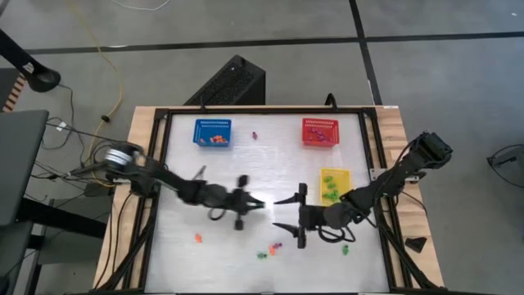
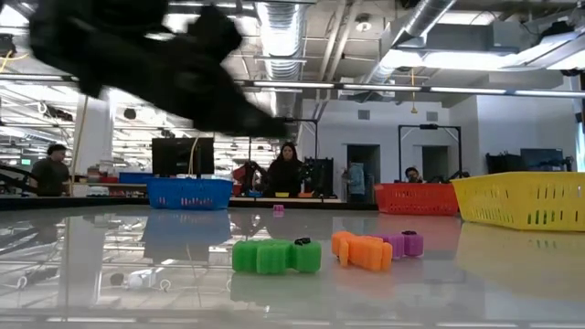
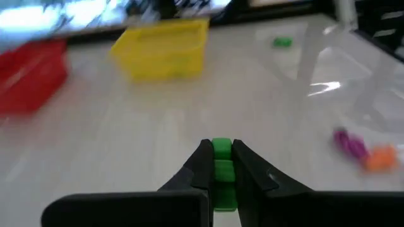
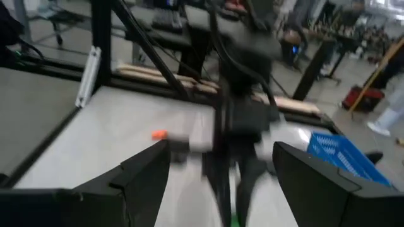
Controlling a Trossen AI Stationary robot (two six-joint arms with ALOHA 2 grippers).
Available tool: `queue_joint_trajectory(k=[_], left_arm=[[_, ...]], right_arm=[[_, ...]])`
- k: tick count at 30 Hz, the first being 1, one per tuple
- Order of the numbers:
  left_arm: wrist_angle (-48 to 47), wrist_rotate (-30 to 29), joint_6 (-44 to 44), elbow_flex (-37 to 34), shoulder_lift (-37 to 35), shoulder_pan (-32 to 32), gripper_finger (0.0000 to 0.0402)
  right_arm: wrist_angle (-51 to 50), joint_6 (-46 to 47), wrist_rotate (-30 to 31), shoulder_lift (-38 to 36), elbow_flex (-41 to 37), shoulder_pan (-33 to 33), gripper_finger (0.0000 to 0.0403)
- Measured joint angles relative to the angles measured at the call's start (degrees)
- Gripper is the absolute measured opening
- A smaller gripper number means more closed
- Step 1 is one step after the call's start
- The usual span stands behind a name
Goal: Sort Halloween decoration
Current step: Put the green skeleton toy into the red bin
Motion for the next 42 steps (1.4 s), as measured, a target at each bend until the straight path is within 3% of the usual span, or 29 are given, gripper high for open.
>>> queue_joint_trajectory(k=[5,8,16,21,28,34,42], left_arm=[[4.35,12.40,4.33,13.64,13.27,5.43,0.0017],[4.91,15.35,3.76,21.50,19.19,8.40,0.0017],[4.65,26.12,-1.80,40.13,33.19,13.75,0.0018],[4.03,29.67,-5.62,51.55,40.92,15.05,0.0018],[-2.56,30.78,-4.98,62.87,44.76,15.23,0.0019],[-13.92,25.68,-0.98,68.03,44.74,15.47,0.0022],[-20.77,25.38,1.05,69.29,44.78,15.91,0.0087]], right_arm=[[4.42,-4.38,0.25,-1.30,0.39,3.50,0.0311],[5.09,-6.91,1.50,-2.32,1.01,6.32,0.0311],[8.38,-14.98,12.35,-3.23,1.20,13.08,0.0311],[10.42,-18.89,13.54,-3.27,1.20,15.90,0.0311],[10.09,-19.23,14.19,-3.27,1.20,15.82,0.0311],[9.76,-19.23,14.17,-3.27,1.20,15.55,0.0311],[9.65,-19.23,14.15,-3.25,1.20,15.49,0.0311]])
